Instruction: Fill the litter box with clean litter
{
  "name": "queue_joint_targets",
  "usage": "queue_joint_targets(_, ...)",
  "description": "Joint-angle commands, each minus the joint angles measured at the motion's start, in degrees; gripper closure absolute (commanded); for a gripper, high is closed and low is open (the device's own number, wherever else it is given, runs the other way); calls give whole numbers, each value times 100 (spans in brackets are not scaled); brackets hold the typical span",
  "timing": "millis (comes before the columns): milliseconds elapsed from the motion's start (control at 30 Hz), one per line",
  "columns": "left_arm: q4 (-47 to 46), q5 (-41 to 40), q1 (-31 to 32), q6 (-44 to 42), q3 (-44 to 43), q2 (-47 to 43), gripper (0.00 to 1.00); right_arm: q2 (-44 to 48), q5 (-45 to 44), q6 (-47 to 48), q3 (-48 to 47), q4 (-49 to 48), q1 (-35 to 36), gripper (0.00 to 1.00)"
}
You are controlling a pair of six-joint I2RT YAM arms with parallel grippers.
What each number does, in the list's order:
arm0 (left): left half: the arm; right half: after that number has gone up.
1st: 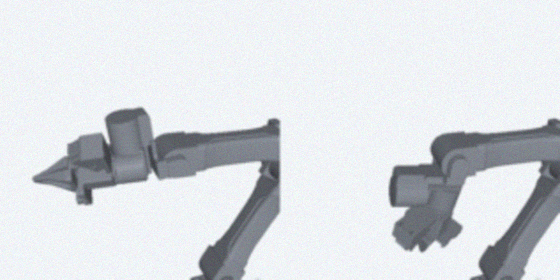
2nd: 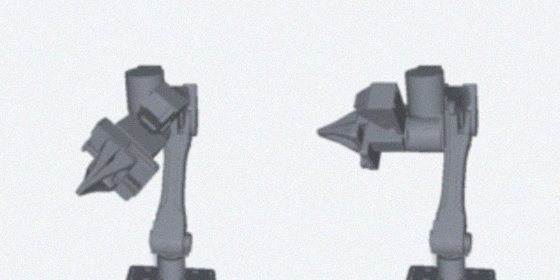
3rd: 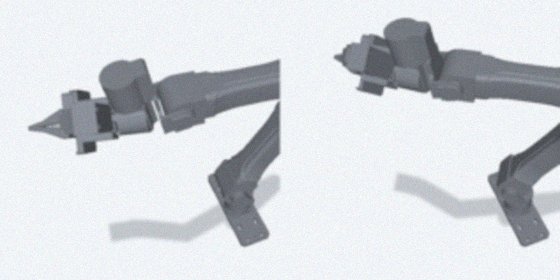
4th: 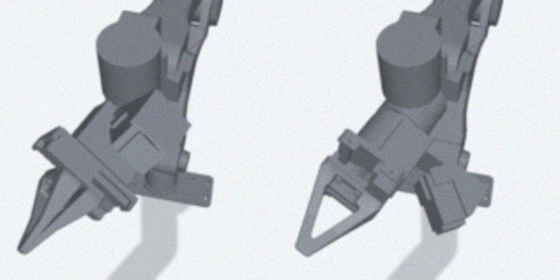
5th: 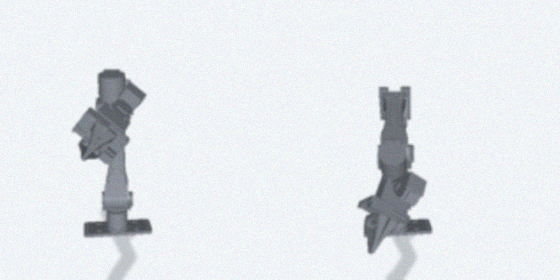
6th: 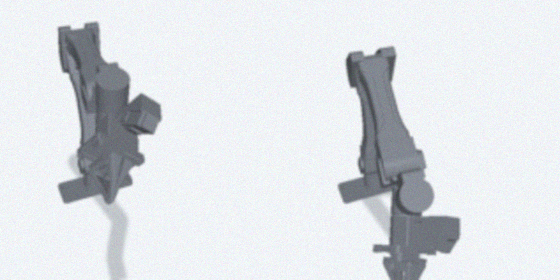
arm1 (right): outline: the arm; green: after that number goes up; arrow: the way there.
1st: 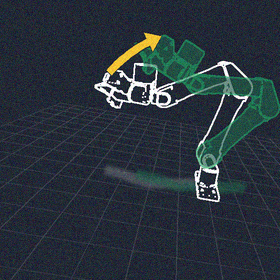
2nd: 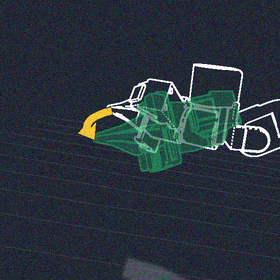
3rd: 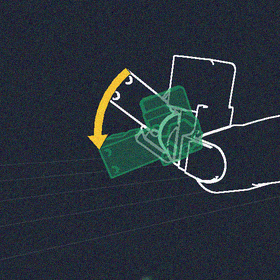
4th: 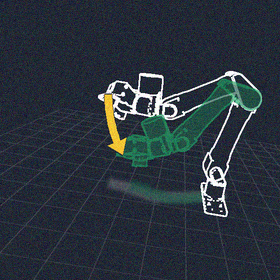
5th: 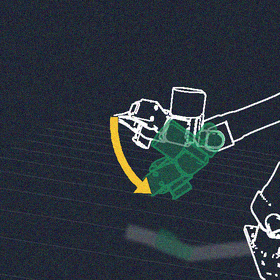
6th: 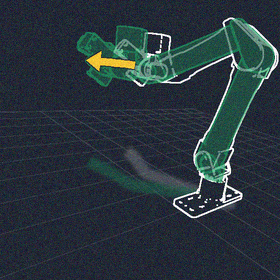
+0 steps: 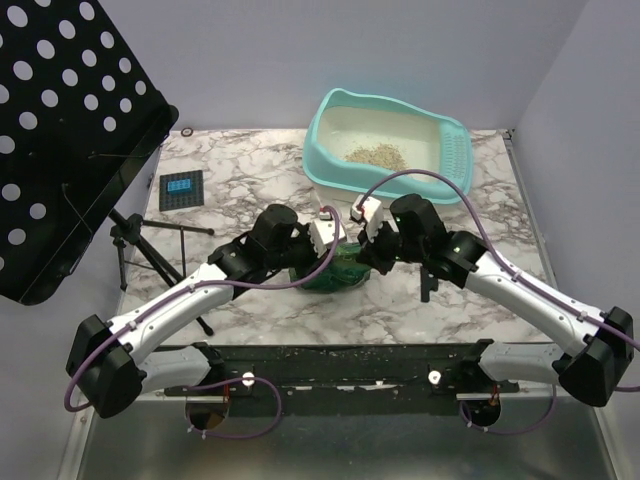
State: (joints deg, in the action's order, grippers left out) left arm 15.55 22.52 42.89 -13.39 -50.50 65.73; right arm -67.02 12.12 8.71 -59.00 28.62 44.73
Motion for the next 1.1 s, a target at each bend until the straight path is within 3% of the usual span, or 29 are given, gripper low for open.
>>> queue_joint_targets(0, 300, -1198, -255, 240, 172, 45, 100, -91, -185, 403, -16, 13, -333, 100)
queue_joint_targets(167, 45, -969, -255, 407, 365, 36, 100, -354, -122, 614, 74, -129, -333, 98)
queue_joint_targets(300, 88, -934, -255, 512, 348, 97, 100, -382, -394, 527, -242, -41, -333, 65)
queue_joint_targets(467, 89, -908, -255, 557, 357, 10, 100, 127, -238, 780, -437, -41, -333, 45)
queue_joint_targets(767, 53, -943, -255, 583, 409, -96, 100, -12, 993, 1897, -226, -85, -333, 41)
queue_joint_targets(1067, 71, -969, -255, 618, 401, -96, 100, -828, 1257, 2460, -358, -234, -544, 40)
